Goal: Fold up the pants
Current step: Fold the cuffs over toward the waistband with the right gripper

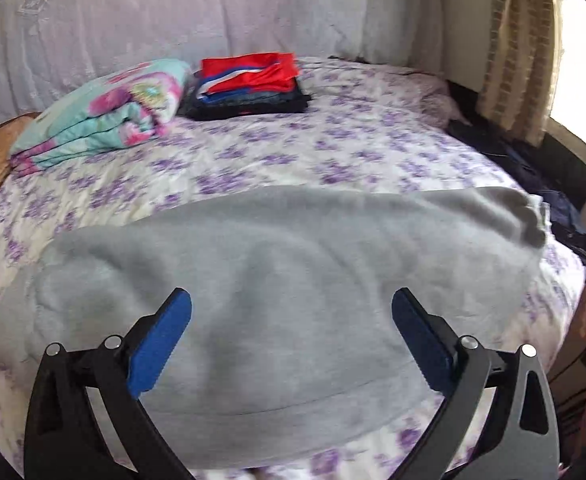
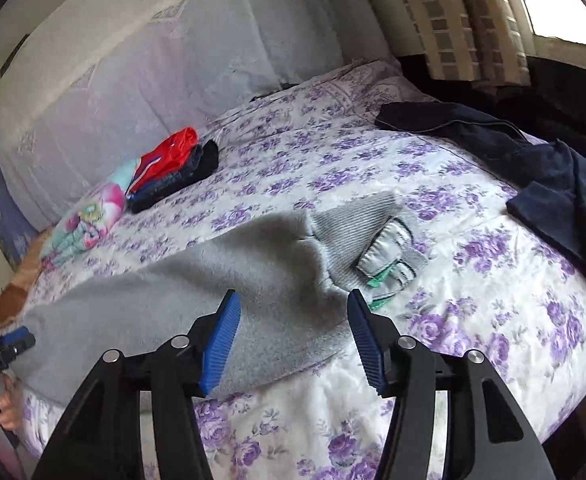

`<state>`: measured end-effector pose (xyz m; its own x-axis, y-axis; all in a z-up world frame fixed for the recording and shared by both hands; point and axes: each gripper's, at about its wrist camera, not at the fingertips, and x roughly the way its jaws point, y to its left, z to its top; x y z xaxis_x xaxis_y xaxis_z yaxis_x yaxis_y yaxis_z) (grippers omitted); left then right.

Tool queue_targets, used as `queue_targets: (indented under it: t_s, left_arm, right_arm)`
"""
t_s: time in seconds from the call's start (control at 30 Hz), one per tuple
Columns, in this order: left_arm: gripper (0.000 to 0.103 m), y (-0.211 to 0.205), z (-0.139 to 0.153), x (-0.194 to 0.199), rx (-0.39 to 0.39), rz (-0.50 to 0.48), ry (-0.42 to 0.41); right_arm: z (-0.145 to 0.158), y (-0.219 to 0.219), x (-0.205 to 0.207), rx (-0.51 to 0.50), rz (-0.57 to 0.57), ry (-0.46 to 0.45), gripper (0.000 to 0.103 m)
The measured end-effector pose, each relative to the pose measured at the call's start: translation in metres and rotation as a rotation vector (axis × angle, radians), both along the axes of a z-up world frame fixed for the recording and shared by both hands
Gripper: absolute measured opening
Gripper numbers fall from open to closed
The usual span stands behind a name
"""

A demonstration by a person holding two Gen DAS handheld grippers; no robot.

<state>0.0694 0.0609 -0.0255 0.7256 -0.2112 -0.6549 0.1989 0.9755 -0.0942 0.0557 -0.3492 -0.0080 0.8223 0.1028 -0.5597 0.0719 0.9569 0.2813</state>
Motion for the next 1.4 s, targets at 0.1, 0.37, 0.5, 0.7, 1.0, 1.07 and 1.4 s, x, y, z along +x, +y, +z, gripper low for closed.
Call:
queue_targets:
  t_s: [0.1,0.37,0.5,0.7,1.0,1.07,1.4]
  left_arm:
    - [0.098,-0.050,-0.008,0.012,-0.032,-0.111,0.041]
    - [0.099,-0.124,-0.062,0.022,0.023,-0.187,0.129]
    - [0.099,-0.115,-0.064,0.026,-0.054,-0.200,0.149]
    - [0.099,-0.119,-0.065,0.024,-0.039,-0.197,0.141]
    - [0.099,-0.115,-0.063,0.024,-0.035,-0.195,0.138]
    - [0.099,-0.116,-0.063,0.024,-0.035,-0.194,0.137]
    - [0.099,-0.115,-0.063,0.024,-0.034,-0.196,0.137]
  right_arm:
    - [-0.012,-0.017,0.004,0.062,-0.072,0.051,0.057]
    - [-0.042,-0.048,0.026,0.273,-0.108,0.131,0.062]
    - [-0.047,-0.040,0.050,0.233,-0.116,0.147,0.062]
    - [-0.049,-0.035,0.071,0.211,-0.120,0.144,0.065]
    - [-0.050,-0.033,0.074,0.182,-0.123,0.138,0.063]
    - [-0.050,-0.032,0.074,0.180,-0.125,0.138,0.063]
    - [-0.058,-0.040,0.075,0.354,-0.056,0.112,0.047]
